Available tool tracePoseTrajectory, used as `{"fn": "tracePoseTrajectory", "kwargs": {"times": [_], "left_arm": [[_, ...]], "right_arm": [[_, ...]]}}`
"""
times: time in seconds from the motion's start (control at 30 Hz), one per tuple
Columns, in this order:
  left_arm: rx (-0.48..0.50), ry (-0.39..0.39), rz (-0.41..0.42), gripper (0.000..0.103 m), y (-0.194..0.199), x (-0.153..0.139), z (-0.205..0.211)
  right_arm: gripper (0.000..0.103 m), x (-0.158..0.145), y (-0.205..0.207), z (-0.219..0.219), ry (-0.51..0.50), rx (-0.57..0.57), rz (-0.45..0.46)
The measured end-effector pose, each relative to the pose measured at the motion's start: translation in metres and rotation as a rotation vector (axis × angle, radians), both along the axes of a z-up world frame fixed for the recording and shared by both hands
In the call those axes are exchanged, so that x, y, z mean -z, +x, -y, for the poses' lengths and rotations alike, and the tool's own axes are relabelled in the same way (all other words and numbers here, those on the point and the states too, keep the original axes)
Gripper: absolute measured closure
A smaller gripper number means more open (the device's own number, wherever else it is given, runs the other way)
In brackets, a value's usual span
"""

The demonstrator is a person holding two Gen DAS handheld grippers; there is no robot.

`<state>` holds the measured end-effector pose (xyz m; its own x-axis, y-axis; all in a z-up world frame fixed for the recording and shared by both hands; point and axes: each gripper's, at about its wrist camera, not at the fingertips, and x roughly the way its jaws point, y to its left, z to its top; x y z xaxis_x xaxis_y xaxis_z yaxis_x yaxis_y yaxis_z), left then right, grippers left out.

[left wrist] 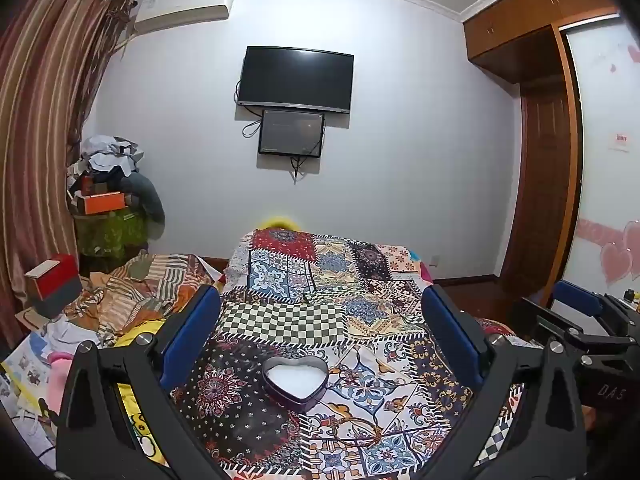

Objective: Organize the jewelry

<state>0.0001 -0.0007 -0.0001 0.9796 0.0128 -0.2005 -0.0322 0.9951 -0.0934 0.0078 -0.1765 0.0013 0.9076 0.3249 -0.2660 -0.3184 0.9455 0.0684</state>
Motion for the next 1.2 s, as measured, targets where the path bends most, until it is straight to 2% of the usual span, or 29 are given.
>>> {"fn": "tracePoseTrajectory", "kwargs": {"times": [0.57, 0.63, 1.2], "left_arm": [[0.01, 0.004, -0.01, 0.002, -0.001, -0.01, 0.003], [0.006, 0.008, -0.007, 0.002, 0.001, 0.002, 0.0], [0.005, 0.008, -0.007, 0.002, -0.001, 0.004, -0.002]], "right_arm": [[0.008, 0.001, 0.0, 0.0, 0.006, 0.001, -0.005], [0.008, 0.001, 0.0, 0.0, 0.006, 0.0, -0.005], [0.008, 0.002, 0.001, -0.001, 0.004, 0.0, -0.012]]}}
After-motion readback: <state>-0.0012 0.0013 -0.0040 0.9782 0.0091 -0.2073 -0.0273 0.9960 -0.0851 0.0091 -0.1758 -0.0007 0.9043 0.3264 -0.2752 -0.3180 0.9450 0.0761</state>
